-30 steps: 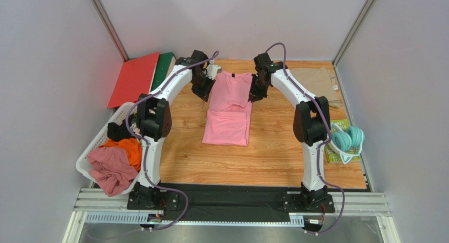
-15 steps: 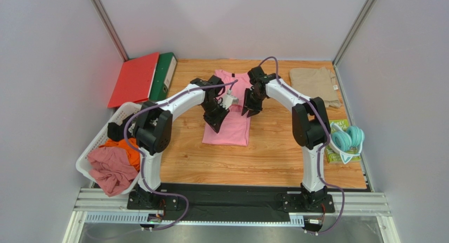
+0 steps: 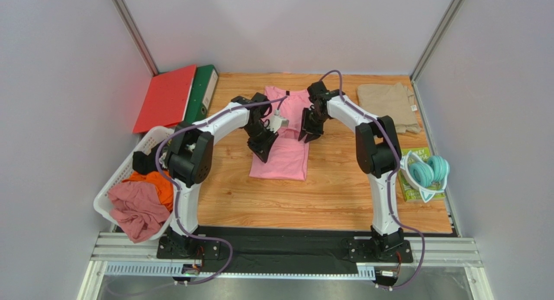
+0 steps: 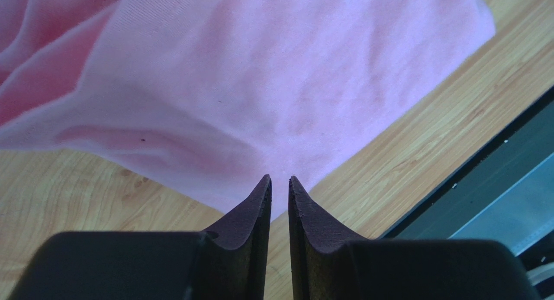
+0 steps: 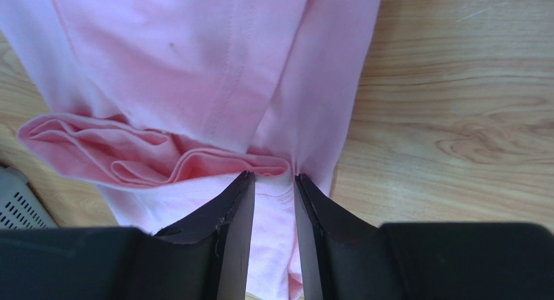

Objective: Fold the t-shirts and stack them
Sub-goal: Fold the folded rectangular tshirt in 1/3 of the way

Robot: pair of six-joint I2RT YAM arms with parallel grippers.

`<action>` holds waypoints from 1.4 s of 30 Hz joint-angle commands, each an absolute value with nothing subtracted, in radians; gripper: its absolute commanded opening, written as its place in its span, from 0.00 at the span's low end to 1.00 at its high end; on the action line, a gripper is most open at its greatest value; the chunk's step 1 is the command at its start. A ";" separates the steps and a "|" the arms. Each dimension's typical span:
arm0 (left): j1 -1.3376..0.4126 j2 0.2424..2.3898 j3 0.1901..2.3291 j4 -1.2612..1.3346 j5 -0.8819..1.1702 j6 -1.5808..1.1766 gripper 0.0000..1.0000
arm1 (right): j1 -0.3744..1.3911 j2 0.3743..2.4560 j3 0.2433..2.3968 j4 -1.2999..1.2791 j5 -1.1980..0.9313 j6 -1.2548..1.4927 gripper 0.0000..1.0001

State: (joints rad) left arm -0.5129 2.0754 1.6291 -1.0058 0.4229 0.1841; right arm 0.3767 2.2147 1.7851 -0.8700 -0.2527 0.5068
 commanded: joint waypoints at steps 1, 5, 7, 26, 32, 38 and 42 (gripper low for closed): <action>-0.517 1.959 1.594 -1.005 0.489 0.179 0.22 | 0.367 2.240 1.818 -0.848 -0.275 0.480 0.34; -0.517 1.907 1.556 -1.008 0.495 0.184 0.22 | 0.362 2.244 1.809 -0.839 -0.288 0.485 0.29; -0.517 1.896 1.545 -1.003 0.488 0.187 0.22 | 0.362 2.238 1.795 -0.827 -0.293 0.488 0.24; -0.517 1.924 1.482 -0.966 0.425 0.202 0.22 | 0.334 2.135 1.740 -0.848 -0.267 0.472 0.00; -0.518 1.931 1.463 -0.959 0.425 0.209 0.22 | 0.330 2.138 1.744 -0.853 -0.264 0.469 0.01; -0.523 1.928 1.442 -0.963 0.426 0.219 0.22 | 0.328 2.192 1.789 -0.867 -0.268 0.465 0.17; -0.534 1.921 1.424 -0.959 0.425 0.224 0.22 | 0.325 2.210 1.824 -0.908 -0.230 0.460 0.41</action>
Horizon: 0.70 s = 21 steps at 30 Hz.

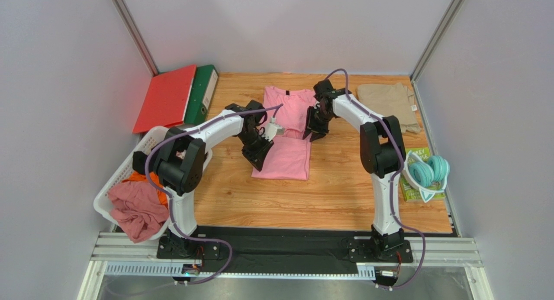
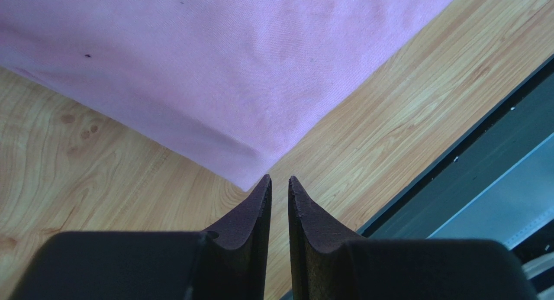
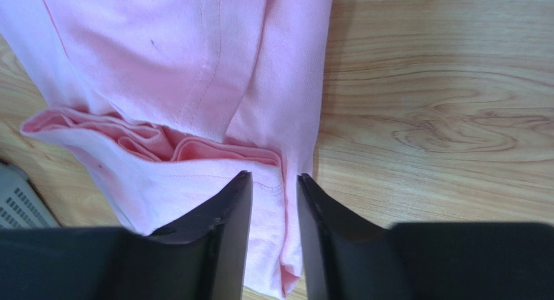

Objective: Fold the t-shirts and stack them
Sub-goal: Fold the folded rectangular tshirt in 1/3 of the way

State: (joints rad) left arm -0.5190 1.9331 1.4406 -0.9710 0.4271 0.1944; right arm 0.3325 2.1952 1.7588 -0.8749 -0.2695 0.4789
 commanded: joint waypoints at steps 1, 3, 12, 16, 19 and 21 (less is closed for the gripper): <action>-0.535 1.919 1.413 -0.957 0.423 0.224 0.22 | 0.327 2.210 1.844 -0.922 -0.201 0.460 0.43; -0.537 1.911 1.396 -0.936 0.425 0.212 0.22 | 0.325 2.181 1.851 -0.950 -0.175 0.462 0.47; -0.537 1.868 1.263 -0.808 0.445 0.135 0.22 | 0.365 1.852 1.493 -0.852 -0.184 0.512 0.45; -0.535 1.853 1.273 -0.814 0.434 0.141 0.21 | 0.394 1.734 1.306 -0.764 -0.247 0.584 0.43; -0.522 1.807 1.313 -0.842 0.452 0.146 0.21 | 0.463 1.689 1.252 -0.713 -0.291 0.621 0.42; -0.514 1.777 1.341 -0.873 0.477 0.147 0.21 | 0.494 1.698 1.258 -0.693 -0.323 0.638 0.42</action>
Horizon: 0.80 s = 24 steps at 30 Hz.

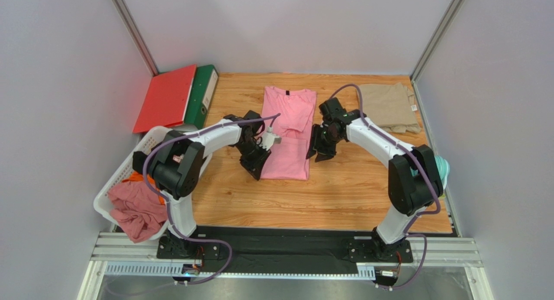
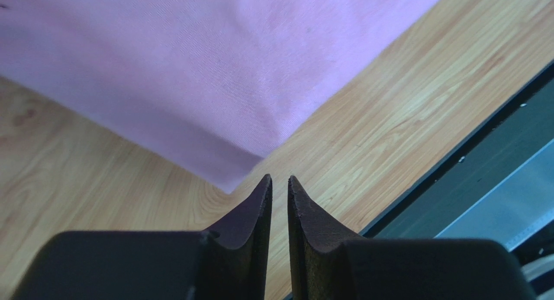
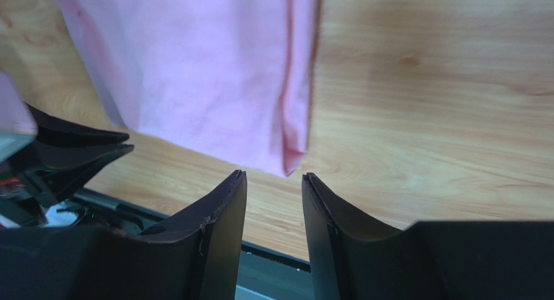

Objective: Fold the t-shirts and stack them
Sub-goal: Fold the folded rectangular tshirt in 1/3 of the way

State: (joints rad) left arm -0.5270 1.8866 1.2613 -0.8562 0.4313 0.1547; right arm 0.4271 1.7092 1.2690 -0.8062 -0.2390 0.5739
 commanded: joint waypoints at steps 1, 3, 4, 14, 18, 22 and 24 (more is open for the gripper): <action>-0.512 1.767 1.368 -0.883 0.483 0.149 0.21 | 0.518 1.706 1.276 -0.690 -0.357 0.643 0.42; -0.508 1.746 1.402 -0.908 0.502 0.147 0.21 | 0.534 1.733 1.293 -0.667 -0.385 0.663 0.42; -0.505 1.740 1.410 -0.908 0.508 0.143 0.21 | 0.544 1.752 1.304 -0.657 -0.417 0.670 0.42; -0.466 1.815 1.379 -0.844 0.497 0.104 0.20 | 0.555 1.878 1.197 -0.309 -0.724 0.891 0.41; -0.443 1.787 1.345 -0.831 0.512 0.113 0.20 | 0.554 1.948 1.163 -0.232 -0.788 0.928 0.41; -0.431 1.758 1.347 -0.847 0.508 0.132 0.20 | 0.551 2.046 1.158 -0.267 -0.761 0.891 0.41; -0.430 1.743 1.341 -0.847 0.502 0.138 0.20 | 0.552 2.059 1.158 -0.297 -0.733 0.859 0.41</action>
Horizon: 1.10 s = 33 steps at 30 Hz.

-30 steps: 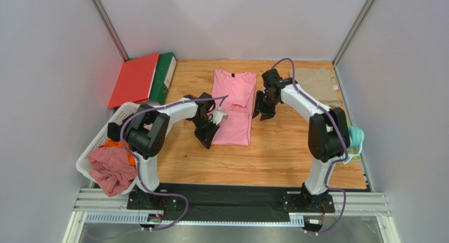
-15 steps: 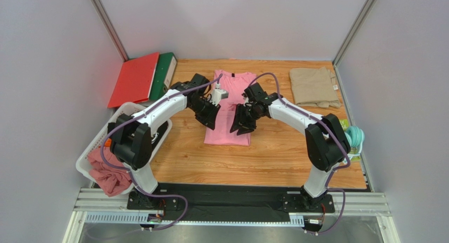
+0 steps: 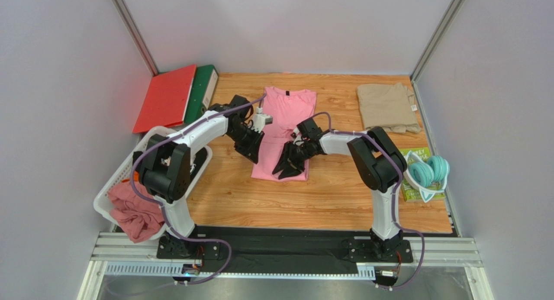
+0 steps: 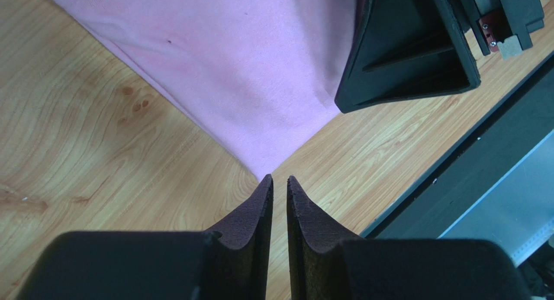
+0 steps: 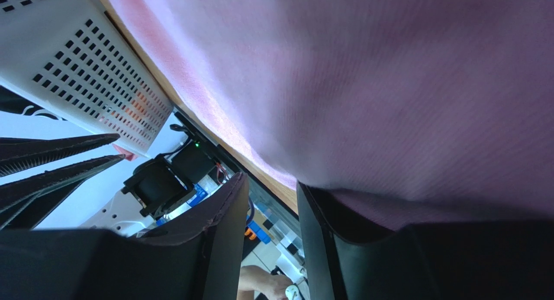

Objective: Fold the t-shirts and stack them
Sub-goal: Fold the folded rectangular tshirt in 1/3 of the way

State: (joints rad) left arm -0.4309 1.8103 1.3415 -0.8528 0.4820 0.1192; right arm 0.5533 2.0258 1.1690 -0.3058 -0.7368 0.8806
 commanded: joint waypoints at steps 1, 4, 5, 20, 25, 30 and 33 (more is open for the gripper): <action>-0.430 1.738 1.341 -0.847 0.494 0.143 0.20 | 0.551 2.063 1.158 -0.310 -0.721 0.850 0.41; -0.428 1.730 1.338 -0.847 0.485 0.149 0.20 | 0.548 2.059 1.155 -0.325 -0.726 0.842 0.41; -0.428 1.727 1.336 -0.850 0.486 0.147 0.20 | 0.548 2.053 1.155 -0.328 -0.727 0.841 0.41; -0.443 1.772 1.331 -0.853 0.528 0.140 0.21 | 0.543 1.810 1.108 -0.411 -0.709 0.850 0.41; -0.469 1.809 1.344 -0.857 0.520 0.138 0.21 | 0.540 1.831 1.031 -0.345 -0.713 0.865 0.41; -0.469 1.830 1.358 -0.871 0.506 0.149 0.22 | 0.526 1.885 1.011 -0.322 -0.706 0.862 0.40; -0.469 1.818 1.350 -0.871 0.491 0.158 0.22 | 0.523 1.910 1.009 -0.322 -0.713 0.851 0.40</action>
